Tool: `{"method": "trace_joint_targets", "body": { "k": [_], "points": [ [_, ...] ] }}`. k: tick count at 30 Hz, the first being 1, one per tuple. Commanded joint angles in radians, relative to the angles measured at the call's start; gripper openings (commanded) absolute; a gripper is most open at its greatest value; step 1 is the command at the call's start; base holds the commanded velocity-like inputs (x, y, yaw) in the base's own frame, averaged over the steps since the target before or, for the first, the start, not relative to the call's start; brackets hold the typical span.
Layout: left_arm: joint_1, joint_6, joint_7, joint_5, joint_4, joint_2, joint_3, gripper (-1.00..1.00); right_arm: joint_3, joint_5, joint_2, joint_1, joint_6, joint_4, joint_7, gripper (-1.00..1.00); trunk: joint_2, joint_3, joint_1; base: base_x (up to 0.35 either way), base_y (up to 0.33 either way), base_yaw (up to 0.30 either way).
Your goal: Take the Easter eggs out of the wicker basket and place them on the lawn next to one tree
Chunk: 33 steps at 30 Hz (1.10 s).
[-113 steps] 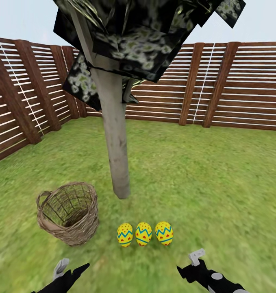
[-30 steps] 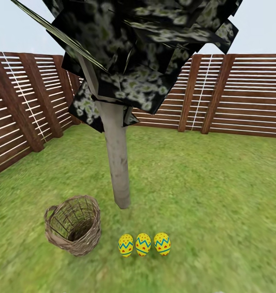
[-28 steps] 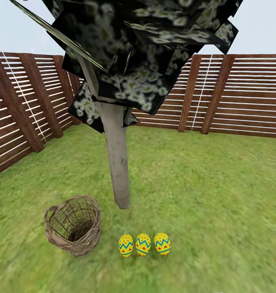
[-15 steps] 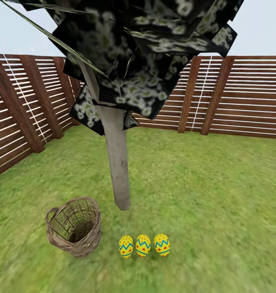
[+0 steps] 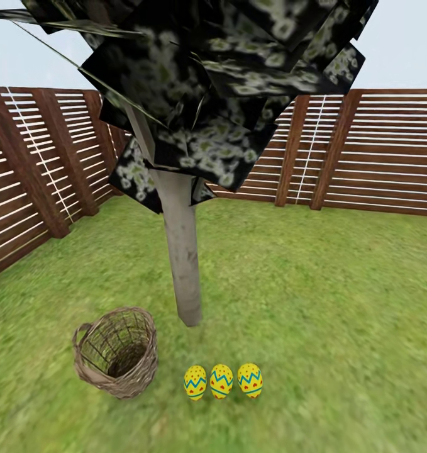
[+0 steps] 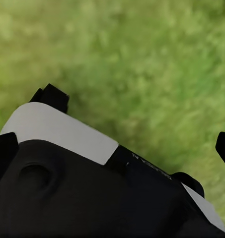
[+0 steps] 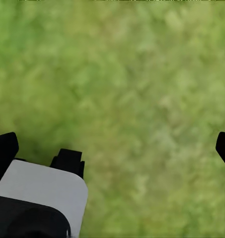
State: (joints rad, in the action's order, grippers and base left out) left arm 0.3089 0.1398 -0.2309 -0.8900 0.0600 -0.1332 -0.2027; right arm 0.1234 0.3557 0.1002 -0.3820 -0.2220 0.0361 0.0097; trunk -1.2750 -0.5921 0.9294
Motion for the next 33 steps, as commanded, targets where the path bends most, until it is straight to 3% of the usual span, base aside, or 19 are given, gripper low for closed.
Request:
{"method": "trace_joint_targets", "body": {
  "k": [1,5,19,33],
  "points": [
    [0.0,0.004,-0.002,-0.01,-0.004,0.0,-0.007,1.0,0.008,0.007,0.0,-0.001,-0.007,0.004,0.001,1.0,0.007,0.002,-0.004,0.0,0.0,0.0],
    [-0.001,0.004,-0.002,-0.01,-0.034,0.003,-0.007,1.0,0.009,0.007,-0.001,-0.001,-0.006,0.003,0.001,1.0,0.035,0.015,-0.019,0.0,0.0,0.0],
    [-0.001,0.007,-0.004,-0.017,-0.043,-0.005,-0.005,1.0,0.008,0.005,-0.002,-0.001,0.005,0.005,0.002,1.0,0.035,0.015,-0.019,0.0,0.0,0.0],
    [-0.001,0.006,-0.004,-0.015,-0.086,-0.038,-0.007,1.0,0.008,0.006,-0.009,-0.001,0.004,0.005,0.004,1.0,0.035,0.015,-0.019,0.0,0.0,0.0]
  ]
}}
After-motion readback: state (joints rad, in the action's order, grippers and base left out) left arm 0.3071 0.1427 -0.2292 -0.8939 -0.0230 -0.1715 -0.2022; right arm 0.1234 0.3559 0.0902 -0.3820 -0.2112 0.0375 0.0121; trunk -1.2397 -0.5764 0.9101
